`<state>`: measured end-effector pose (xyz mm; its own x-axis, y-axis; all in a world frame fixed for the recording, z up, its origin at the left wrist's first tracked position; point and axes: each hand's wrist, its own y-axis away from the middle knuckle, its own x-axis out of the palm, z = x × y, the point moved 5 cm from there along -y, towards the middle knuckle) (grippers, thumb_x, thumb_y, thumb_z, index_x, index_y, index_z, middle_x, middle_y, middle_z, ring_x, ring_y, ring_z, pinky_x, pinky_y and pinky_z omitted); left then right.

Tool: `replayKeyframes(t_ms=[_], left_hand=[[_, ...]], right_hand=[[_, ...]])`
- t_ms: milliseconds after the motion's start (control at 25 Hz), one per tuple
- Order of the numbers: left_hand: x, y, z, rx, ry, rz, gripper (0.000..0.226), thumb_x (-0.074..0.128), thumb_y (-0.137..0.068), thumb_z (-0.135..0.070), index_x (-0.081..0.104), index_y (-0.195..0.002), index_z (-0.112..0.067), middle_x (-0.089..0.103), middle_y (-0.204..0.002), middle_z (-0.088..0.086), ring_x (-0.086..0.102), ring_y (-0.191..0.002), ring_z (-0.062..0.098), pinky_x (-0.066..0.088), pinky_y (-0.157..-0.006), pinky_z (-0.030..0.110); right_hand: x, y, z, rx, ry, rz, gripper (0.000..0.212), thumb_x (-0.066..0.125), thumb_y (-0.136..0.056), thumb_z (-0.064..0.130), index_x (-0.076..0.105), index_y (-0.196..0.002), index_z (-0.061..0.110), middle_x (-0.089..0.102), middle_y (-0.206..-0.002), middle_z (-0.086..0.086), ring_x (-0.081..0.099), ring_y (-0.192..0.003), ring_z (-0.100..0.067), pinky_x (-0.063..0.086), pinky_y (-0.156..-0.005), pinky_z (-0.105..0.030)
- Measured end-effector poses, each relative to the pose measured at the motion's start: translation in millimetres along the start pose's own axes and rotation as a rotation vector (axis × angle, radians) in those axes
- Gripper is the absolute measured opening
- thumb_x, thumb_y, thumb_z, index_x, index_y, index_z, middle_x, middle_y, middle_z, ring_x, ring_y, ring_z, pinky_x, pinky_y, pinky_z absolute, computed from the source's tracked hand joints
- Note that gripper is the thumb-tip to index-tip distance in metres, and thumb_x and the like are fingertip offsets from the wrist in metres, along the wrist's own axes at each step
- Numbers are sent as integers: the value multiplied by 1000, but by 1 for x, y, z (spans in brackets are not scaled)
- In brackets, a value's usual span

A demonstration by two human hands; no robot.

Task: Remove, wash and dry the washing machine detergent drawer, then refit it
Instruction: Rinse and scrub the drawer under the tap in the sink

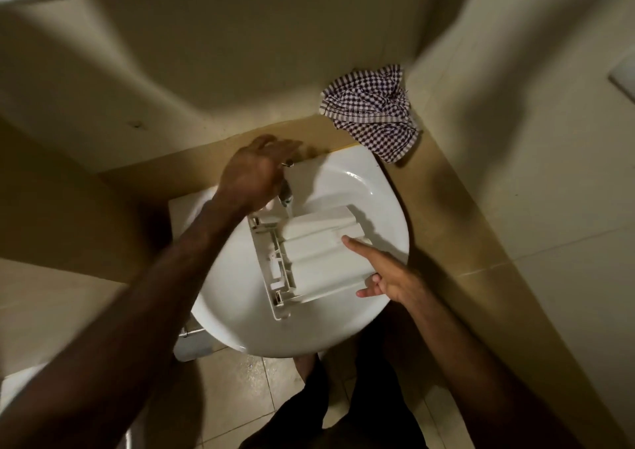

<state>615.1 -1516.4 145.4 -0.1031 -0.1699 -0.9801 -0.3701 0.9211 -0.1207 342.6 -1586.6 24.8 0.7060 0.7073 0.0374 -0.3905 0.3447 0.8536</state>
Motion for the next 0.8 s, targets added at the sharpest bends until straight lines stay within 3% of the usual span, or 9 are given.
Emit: replayKeyframes(t_ms=[40,120,200,360,440,560,600,680,800], left_hand=[[11,-15,-1,105,-77,190,62,73,-87,-16,56,-145,-23,58,-149,3,48,-139,33,47,-106,47],[17,-30,0,239,-153,342,59,74,-86,-14,60,-143,-21,51,-155,0,42,-145,28,40,-114,46],[13,-30,5,329,-160,338,57,67,-83,1,67,-137,-21,52,-155,0,49,-140,26,43,-110,40],[7,-13,20,451,-86,228,91,54,-68,19,55,-147,-27,41,-162,-3,48,-140,24,47,-101,38],[-3,-7,22,372,58,172,98,50,-69,25,54,-147,-36,51,-155,-5,52,-137,27,50,-101,38],[-23,15,57,55,334,46,110,50,-83,24,49,-115,-81,58,-131,-36,65,-113,20,51,-93,32],[-21,29,70,-26,414,39,109,52,-88,21,47,-109,-85,64,-128,-28,68,-103,24,53,-87,36],[-4,63,85,-99,575,125,100,62,-90,16,50,-122,-78,69,-132,-8,70,-106,29,59,-86,48],[21,102,85,-200,747,317,109,78,-79,13,44,-133,-74,65,-132,-28,67,-111,19,61,-87,46]], right_hand=[[-5,2,0,19,-11,-1,66,87,-71,65,66,-120,27,66,-130,-2,24,-50,-8,65,-72,-39],[-13,4,3,46,-30,21,76,90,-65,68,64,-126,32,61,-140,-5,23,-49,-8,61,-64,-34],[-18,8,9,65,-22,75,73,90,-65,68,64,-127,41,54,-144,-4,22,-48,-7,57,-57,-31],[-23,20,17,105,81,167,56,83,-71,67,64,-122,52,47,-147,0,25,-44,-5,45,-51,-23],[-27,18,13,134,121,178,72,86,-62,70,64,-127,51,49,-147,-1,28,-44,-4,42,-49,-22],[-29,13,8,171,119,219,81,91,-53,73,67,-127,52,60,-128,2,29,-42,-5,37,-46,-23],[-28,12,8,179,116,249,79,91,-53,73,69,-125,51,61,-115,5,28,-41,-5,34,-44,-23],[-20,9,10,224,97,353,70,92,-52,73,75,-111,40,56,-96,9,27,-38,-4,29,-39,-21],[-2,1,11,305,100,507,60,88,-61,74,67,-93,27,56,-79,8,26,-33,-2,24,-31,-18]])
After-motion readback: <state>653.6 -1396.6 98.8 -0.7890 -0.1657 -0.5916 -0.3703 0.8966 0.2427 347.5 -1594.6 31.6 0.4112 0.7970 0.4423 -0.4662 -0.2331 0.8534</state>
